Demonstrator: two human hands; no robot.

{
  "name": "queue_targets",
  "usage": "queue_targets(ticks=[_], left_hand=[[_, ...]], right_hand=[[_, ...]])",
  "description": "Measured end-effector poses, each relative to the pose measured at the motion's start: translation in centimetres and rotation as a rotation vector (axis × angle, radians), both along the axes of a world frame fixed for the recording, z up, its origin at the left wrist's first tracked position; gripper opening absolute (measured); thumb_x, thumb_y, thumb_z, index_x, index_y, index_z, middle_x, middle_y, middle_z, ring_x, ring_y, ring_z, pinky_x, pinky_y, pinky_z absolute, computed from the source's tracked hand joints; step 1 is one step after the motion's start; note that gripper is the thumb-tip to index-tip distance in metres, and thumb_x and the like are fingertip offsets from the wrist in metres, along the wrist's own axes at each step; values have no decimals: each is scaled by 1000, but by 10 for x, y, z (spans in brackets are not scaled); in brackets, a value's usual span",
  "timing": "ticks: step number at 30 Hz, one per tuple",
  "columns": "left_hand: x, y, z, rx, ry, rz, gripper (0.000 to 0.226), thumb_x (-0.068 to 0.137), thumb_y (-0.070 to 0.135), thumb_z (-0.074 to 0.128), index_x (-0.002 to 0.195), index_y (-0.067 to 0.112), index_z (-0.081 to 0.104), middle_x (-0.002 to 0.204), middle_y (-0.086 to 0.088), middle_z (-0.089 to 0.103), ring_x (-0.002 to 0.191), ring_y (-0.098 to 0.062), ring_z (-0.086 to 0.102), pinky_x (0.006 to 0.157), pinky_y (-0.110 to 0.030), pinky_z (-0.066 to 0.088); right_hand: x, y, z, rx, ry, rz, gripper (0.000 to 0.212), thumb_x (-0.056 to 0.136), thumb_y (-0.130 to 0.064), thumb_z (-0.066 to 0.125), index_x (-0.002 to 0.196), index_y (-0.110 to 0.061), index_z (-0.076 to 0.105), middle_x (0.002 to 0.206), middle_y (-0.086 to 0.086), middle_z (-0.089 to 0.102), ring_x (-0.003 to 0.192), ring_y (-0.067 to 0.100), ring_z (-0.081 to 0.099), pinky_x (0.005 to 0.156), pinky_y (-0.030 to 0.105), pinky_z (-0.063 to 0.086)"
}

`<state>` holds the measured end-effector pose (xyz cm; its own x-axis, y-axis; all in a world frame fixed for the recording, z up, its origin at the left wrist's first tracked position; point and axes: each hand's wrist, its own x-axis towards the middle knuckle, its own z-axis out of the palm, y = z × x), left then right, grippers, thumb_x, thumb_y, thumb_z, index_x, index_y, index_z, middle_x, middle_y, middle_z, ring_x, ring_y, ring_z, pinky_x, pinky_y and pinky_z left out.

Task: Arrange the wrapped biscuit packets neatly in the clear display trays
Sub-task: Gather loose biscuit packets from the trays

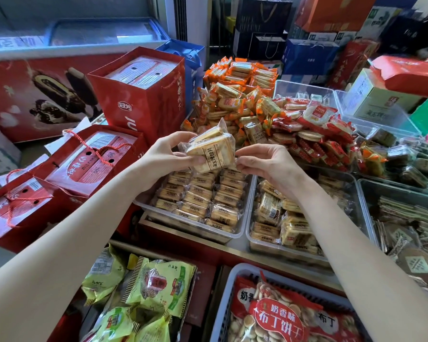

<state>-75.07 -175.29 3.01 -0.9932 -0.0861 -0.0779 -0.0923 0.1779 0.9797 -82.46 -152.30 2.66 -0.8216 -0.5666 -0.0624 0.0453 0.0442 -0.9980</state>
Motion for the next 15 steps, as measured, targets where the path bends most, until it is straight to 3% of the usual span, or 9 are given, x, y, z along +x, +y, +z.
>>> queue_targets(ticks=[5,7,11,15], left_hand=[[-6,7,6,-177,94,10,57,69,4,79,118,18,55,102,9,59,72,9,63,62,-10,50],[-8,9,6,-220,121,14,57,67,5,80,116,20,55,100,9,57,69,12,61,63,-10,50],[-10,8,3,-158,122,88,55,69,5,79,116,20,55,99,8,59,69,6,63,62,-15,53],[-6,0,-3,-41,70,165,53,73,4,76,119,18,55,104,0,64,79,-5,65,61,-14,53]], right_hand=[[-2,-12,-7,303,130,-33,14,76,-2,75,89,-7,72,85,6,73,77,15,70,71,23,56],[-2,-17,-13,353,172,-126,12,75,-4,77,83,-12,72,85,7,73,78,18,71,75,28,57],[-3,-9,-21,290,93,-341,10,79,-4,73,78,-13,70,84,9,72,81,19,69,74,29,56],[-1,2,-19,196,31,-289,9,84,-5,68,82,-14,69,83,1,69,82,13,65,76,23,56]])
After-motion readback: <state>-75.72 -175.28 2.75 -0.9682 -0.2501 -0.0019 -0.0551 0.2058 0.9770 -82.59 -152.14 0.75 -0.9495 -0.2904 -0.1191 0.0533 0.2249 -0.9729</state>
